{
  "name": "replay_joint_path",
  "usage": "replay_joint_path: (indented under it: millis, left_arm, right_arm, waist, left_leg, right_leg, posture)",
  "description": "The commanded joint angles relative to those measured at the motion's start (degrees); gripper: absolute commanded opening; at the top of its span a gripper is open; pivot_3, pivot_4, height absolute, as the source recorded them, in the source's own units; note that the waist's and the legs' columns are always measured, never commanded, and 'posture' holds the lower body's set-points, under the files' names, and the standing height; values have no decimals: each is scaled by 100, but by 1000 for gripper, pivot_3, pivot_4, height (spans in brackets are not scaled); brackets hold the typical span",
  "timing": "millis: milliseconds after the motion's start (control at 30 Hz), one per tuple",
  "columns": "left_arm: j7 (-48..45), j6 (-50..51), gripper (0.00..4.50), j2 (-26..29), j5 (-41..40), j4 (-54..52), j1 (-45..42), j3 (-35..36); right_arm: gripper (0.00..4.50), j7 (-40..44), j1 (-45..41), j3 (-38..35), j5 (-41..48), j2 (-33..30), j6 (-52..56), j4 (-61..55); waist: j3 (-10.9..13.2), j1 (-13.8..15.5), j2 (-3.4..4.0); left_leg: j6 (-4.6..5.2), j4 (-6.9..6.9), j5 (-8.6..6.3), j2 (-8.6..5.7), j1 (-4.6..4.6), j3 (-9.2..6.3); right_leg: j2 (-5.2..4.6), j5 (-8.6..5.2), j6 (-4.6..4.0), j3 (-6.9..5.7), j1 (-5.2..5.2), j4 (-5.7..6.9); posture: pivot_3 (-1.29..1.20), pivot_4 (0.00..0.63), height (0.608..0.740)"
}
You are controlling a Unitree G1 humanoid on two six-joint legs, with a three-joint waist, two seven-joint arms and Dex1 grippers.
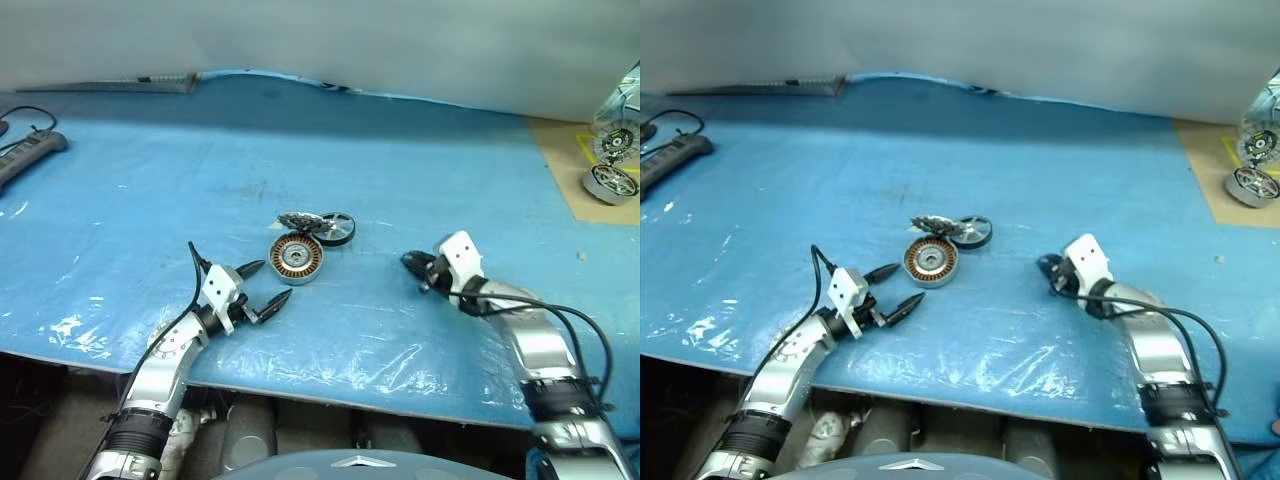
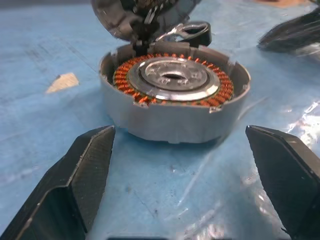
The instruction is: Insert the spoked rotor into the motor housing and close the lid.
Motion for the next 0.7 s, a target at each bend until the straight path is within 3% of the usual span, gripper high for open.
replay_joint_path:
  millis: [33, 267, 433, 700]
  left_arm:
    - [-207, -379, 4500, -59, -25, 471, -129, 19]
    - [-607, -563, 4500, 102, -327, 589, -78, 234]
    - [-669, -586, 4500, 145, -373, 480, -12, 261]
    - [-437, -713, 4500, 173, -286, 202, -14, 350]
  right_arm:
    - [554, 296, -18, -96, 508, -120, 135, -1080]
    - [554, 232, -388, 484, 875, 368, 539, -1627]
    - [554, 199, -606, 1208, 617, 770, 494, -1328]
    - [554, 162, -1198, 1610, 561, 1191, 495, -832]
  waist:
    - [-1, -22, 2]
    - [-1, -16, 0]
    - [-1, -17, 0]
    - [0, -122, -4]
  left_leg:
    - [0, -1, 0, 0, 1, -1]
    - [-5, -3, 4, -3, 3, -2]
    - [-11, -5, 6, -5, -3, 0]
    - [-13, 3, 8, -3, -1, -1]
  right_leg:
    - [1, 1, 2, 9, -6, 2]
    - [0, 4, 5, 13, -8, 5]
    - [-2, 5, 6, 10, -12, 8]
    - [-2, 6, 6, 10, -9, 17]
  posture:
    - [0, 150, 740]
    - [0, 150, 740]
    - [0, 150, 740]
    - [0, 150, 740]
